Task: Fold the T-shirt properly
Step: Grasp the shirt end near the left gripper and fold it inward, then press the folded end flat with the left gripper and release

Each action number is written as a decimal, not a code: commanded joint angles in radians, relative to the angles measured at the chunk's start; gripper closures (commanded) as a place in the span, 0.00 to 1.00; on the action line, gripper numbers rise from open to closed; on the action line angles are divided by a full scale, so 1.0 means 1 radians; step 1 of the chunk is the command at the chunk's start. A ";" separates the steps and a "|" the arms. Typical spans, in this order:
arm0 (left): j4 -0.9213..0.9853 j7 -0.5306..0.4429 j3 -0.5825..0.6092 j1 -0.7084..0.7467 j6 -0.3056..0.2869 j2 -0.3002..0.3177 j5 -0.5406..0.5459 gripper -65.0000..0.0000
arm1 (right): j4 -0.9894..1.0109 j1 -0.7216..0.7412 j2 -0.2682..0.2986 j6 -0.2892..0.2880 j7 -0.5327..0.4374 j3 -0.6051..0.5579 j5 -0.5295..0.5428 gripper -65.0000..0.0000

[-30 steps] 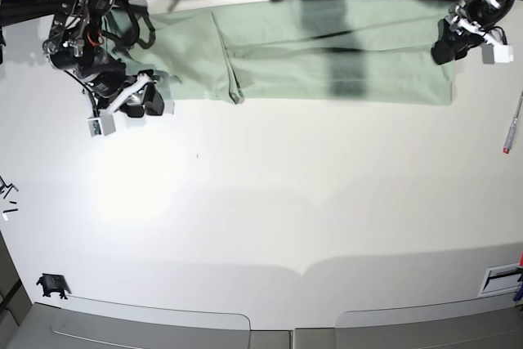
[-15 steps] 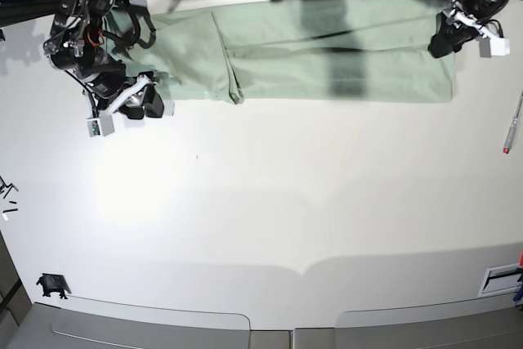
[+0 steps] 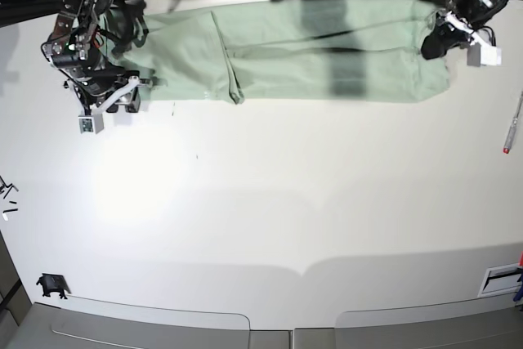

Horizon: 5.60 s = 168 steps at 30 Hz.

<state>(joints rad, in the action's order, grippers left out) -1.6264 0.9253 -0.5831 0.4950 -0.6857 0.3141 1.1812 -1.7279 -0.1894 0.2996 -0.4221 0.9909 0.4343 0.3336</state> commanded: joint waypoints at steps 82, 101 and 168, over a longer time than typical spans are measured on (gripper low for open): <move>-0.151 -0.321 0.908 -0.291 0.330 -0.278 -0.839 1.00 | -0.014 0.010 0.013 0.004 -0.049 0.011 -0.009 0.60; -0.295 -0.262 0.911 -0.176 0.558 -0.164 -1.174 1.00 | -0.014 0.010 0.013 0.004 -0.050 0.011 -0.009 0.60; -0.636 -0.192 1.119 0.035 0.607 -0.129 -1.432 1.00 | -0.014 0.010 0.013 0.004 -0.069 0.011 0.041 0.60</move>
<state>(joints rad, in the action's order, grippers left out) -2.2471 0.7483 0.5308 0.5259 -0.0685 0.1879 -0.2588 -1.7279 -0.1886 0.2962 -0.4210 0.9459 0.4404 0.3668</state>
